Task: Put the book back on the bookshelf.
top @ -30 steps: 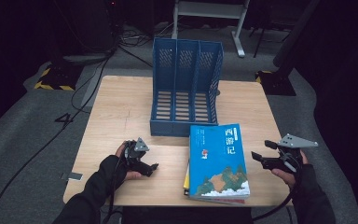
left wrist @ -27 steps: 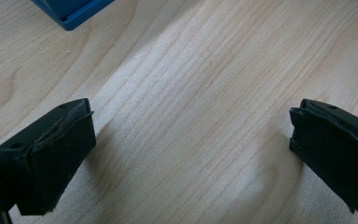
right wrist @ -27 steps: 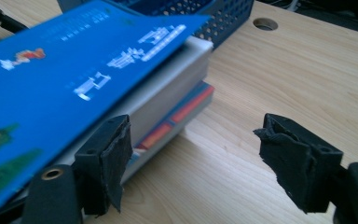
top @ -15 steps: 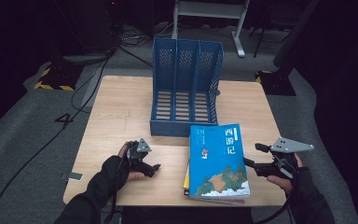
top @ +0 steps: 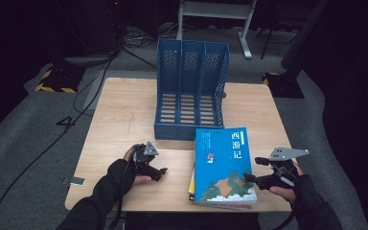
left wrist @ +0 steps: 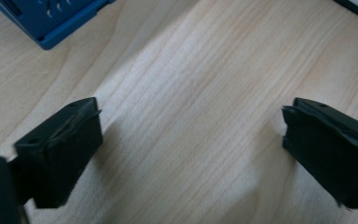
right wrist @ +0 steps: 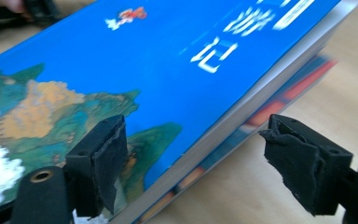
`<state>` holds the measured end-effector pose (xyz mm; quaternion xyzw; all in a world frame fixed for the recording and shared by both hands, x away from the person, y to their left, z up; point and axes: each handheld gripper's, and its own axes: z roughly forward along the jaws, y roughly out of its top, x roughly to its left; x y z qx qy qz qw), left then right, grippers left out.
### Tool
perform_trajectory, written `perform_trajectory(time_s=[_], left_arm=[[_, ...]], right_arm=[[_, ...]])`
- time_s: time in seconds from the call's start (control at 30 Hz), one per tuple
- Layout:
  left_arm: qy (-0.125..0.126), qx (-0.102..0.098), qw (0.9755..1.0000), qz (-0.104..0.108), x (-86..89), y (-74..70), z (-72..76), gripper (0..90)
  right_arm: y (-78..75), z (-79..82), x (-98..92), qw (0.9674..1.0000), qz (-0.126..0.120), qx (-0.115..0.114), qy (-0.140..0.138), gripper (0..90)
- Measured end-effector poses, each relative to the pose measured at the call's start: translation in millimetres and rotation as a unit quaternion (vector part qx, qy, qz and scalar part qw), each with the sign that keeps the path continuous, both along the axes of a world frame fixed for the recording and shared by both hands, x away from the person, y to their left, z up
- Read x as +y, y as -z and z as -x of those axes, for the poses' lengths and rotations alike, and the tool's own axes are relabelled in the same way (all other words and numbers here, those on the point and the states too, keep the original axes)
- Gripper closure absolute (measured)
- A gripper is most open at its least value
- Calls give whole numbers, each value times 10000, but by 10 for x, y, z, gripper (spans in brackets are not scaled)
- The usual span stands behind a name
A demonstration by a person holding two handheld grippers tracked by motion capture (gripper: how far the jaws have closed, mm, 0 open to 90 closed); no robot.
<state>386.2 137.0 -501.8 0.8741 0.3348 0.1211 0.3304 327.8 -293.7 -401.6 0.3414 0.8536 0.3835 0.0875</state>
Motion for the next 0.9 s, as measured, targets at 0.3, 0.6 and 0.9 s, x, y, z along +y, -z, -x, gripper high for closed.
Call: perform_trajectory(time_s=[0.3,0.6,0.9], left_arm=[[216,-218,9993,207,-244,-144,-105,228],[385,-403,9979,338,-554,-295,-255,258],[486,-650,9960,365,-790,-368,-378,263]], right_arm=[[20,-233,31,9952,-82,818,-534,200],[0,-278,45,9943,-27,846,-645,207],[-67,-289,38,9948,9,689,-753,246]])
